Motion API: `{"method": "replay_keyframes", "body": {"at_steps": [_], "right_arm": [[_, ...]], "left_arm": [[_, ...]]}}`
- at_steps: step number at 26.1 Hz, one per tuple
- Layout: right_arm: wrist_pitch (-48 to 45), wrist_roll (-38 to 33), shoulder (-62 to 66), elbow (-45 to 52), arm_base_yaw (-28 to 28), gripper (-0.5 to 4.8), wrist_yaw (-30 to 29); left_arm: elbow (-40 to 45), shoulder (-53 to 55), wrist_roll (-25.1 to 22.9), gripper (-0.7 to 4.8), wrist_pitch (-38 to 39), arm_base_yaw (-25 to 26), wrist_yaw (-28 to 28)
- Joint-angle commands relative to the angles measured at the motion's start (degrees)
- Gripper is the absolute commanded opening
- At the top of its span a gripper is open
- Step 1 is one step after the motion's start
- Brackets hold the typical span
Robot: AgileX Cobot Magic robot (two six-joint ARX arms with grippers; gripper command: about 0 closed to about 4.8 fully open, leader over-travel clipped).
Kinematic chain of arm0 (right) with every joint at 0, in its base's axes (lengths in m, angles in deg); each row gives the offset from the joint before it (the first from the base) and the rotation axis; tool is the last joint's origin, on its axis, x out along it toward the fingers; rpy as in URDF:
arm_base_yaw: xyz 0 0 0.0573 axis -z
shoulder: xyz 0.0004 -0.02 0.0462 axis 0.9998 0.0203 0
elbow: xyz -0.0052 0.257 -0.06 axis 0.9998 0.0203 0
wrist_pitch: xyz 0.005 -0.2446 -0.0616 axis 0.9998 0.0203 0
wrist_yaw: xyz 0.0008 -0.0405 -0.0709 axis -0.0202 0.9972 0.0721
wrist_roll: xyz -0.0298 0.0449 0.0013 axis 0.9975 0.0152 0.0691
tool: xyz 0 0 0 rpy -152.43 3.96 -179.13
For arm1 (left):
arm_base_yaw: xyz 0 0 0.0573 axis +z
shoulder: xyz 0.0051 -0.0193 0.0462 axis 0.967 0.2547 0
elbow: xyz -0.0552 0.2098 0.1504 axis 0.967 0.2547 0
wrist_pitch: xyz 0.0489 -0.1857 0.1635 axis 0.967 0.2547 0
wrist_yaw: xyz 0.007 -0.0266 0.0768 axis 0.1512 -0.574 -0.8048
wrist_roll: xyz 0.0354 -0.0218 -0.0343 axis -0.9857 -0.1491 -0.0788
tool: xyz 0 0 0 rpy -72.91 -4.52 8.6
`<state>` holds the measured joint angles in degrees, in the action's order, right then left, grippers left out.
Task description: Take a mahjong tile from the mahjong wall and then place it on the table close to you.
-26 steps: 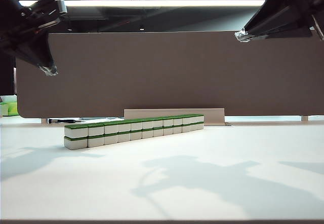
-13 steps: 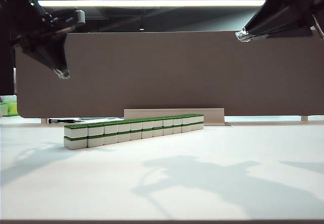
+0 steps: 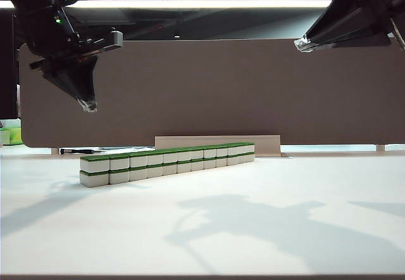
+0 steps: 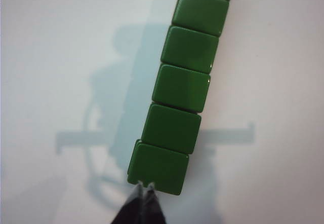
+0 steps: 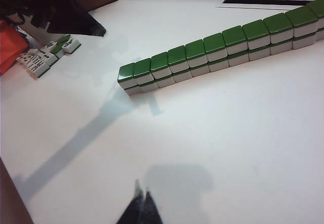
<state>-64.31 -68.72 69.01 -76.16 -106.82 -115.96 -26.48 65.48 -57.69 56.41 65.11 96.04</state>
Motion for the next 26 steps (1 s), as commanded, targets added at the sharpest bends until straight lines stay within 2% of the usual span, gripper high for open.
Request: {"method": "replay_keyframes", "body": {"at_steps": [1, 4, 8, 17, 23, 26], "right_arm": [[-1.0, 0.2, -0.1, -0.4, 0.0, -0.01, 0.0], [-1.1, 0.2, -0.1, -0.4, 0.0, -0.01, 0.0], [-1.4, 0.2, -0.1, -0.4, 0.0, -0.01, 0.0], [-1.9, 0.2, -0.1, -0.4, 0.0, -0.01, 0.0], [-2.1, 0.2, -0.1, -0.4, 0.0, -0.01, 0.0], [-2.1, 0.2, -0.1, -0.4, 0.0, -0.01, 0.0]], "left_arm": [[-2.4, 1.5, -1.7, -0.05, 2.0, -0.7, -0.7], [-6.2, 4.0, -3.9, -0.05, 5.7, -0.8, -1.5], [-11.4, 7.6, -4.2, -0.04, 10.2, -0.8, -2.7], [-14.1, 12.3, -7.8, -0.04, 12.0, -0.8, -3.7], [-14.1, 13.3, -5.9, 0.0, 14.2, -0.9, -3.5], [-14.1, 13.3, -4.2, 0.57, 14.5, -0.9, -3.5]]}}
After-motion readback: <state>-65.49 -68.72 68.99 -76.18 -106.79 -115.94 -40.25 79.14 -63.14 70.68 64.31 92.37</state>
